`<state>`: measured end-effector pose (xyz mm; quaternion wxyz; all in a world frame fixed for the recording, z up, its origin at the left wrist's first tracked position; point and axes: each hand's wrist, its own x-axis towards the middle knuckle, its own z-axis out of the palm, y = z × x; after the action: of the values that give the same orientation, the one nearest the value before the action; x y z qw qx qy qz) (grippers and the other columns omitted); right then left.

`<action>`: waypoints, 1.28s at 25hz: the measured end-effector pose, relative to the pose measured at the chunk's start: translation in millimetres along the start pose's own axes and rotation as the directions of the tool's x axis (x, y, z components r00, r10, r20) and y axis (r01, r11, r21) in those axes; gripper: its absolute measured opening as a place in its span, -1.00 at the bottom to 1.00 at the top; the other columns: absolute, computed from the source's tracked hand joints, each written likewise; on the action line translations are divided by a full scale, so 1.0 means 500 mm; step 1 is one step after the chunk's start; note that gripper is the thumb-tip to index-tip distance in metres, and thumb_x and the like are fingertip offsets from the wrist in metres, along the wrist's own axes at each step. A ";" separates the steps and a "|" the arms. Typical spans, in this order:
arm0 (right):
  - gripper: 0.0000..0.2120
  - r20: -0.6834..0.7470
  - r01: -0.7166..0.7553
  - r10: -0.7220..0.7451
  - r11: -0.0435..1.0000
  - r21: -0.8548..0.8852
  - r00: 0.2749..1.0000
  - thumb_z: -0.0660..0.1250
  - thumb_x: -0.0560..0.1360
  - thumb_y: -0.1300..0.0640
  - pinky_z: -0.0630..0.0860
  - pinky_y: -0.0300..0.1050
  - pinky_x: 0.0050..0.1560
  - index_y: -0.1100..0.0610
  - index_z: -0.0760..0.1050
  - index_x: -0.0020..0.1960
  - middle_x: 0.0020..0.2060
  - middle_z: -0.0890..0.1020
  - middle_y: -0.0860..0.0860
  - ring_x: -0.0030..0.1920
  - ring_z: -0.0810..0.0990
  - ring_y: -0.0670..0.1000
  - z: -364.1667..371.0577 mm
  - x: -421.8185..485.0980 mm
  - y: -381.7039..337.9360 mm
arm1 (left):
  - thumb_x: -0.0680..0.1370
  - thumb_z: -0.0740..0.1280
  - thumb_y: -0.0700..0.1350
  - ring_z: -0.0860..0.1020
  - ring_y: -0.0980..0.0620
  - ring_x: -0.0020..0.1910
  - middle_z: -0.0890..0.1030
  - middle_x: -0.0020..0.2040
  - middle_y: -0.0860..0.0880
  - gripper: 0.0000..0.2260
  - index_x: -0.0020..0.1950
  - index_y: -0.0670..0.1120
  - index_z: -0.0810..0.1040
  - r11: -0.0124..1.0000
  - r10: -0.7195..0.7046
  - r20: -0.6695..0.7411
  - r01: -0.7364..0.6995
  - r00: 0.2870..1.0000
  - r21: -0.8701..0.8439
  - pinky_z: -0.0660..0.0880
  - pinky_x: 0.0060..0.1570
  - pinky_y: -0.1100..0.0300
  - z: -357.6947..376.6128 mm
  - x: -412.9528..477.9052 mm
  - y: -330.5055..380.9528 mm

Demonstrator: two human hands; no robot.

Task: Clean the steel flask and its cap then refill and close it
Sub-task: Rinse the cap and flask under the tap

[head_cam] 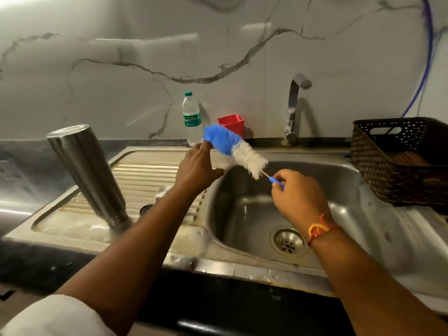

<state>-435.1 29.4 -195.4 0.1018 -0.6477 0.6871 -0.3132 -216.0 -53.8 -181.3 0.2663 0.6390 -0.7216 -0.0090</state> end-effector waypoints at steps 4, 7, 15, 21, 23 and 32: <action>-0.79 -0.026 -0.084 0.082 0.989 -0.124 0.996 0.24 0.62 0.11 0.44 -0.15 -0.15 0.05 0.53 0.23 0.00 0.66 0.04 -0.14 0.52 0.01 -0.047 0.040 -0.026 | 0.48 0.54 0.03 0.31 -0.16 0.50 0.35 0.52 -0.13 -0.26 0.56 -0.04 0.25 1.000 -0.028 0.080 0.027 0.996 0.015 0.32 0.44 -0.06 -0.005 0.065 0.008; -0.80 0.039 -0.033 0.050 0.935 -0.353 0.998 0.21 0.61 0.16 0.52 0.00 -0.03 0.10 0.52 0.20 0.07 0.63 0.09 0.05 0.60 0.12 -0.115 0.127 -0.089 | 0.48 0.54 0.02 0.34 -0.17 0.46 0.38 0.48 -0.15 -0.28 0.52 -0.10 0.27 0.998 -0.052 0.118 0.048 0.992 0.031 0.35 0.43 -0.05 -0.053 0.120 0.014; -0.85 0.083 0.244 -0.288 0.586 -0.773 0.954 0.22 0.57 0.18 0.41 0.02 -0.01 0.11 0.56 0.02 -0.11 0.62 0.08 -0.03 0.57 0.16 -0.312 0.370 -0.338 | 0.49 0.53 0.06 0.35 -0.18 0.45 0.37 0.49 -0.17 -0.25 0.52 -0.17 0.25 0.997 -0.075 0.236 0.066 0.969 0.045 0.33 0.42 0.00 -0.154 0.210 0.042; -0.81 0.230 0.346 -0.312 0.395 -0.851 0.922 0.21 0.58 0.21 0.40 0.07 0.16 0.13 0.58 0.09 0.02 0.64 0.09 0.08 0.57 0.18 -0.284 0.511 -0.410 | 0.49 0.52 0.08 0.37 -0.16 0.44 0.39 0.47 -0.17 -0.25 0.52 -0.17 0.25 0.999 -0.053 0.244 0.050 0.968 0.015 0.31 0.42 0.02 -0.146 0.258 0.036; -0.80 0.267 0.377 -0.324 0.346 -0.859 0.907 0.19 0.60 0.20 0.39 0.08 0.20 0.12 0.58 0.07 0.01 0.64 0.08 0.07 0.58 0.17 -0.250 0.537 -0.426 | 0.49 0.52 0.08 0.37 -0.16 0.43 0.39 0.46 -0.16 -0.25 0.52 -0.17 0.24 0.998 -0.057 0.258 0.058 0.964 0.003 0.32 0.41 0.02 -0.134 0.264 0.030; -0.78 0.424 0.486 -0.275 0.222 -0.845 0.863 0.17 0.59 0.18 0.34 0.09 0.25 0.07 0.58 0.09 0.04 0.64 0.04 0.09 0.58 0.15 -0.097 0.623 -0.431 | 0.54 0.45 0.15 0.24 -0.17 0.53 0.27 0.56 -0.16 -0.22 0.58 -0.17 0.16 0.994 -0.096 0.315 0.105 0.944 -0.012 0.23 0.50 0.02 -0.077 0.235 -0.014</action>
<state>-327.1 -245.6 46.6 -0.3062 -0.7584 0.5447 0.1856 -199.6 -151.2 -107.1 0.1562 0.6616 -0.7210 -0.1343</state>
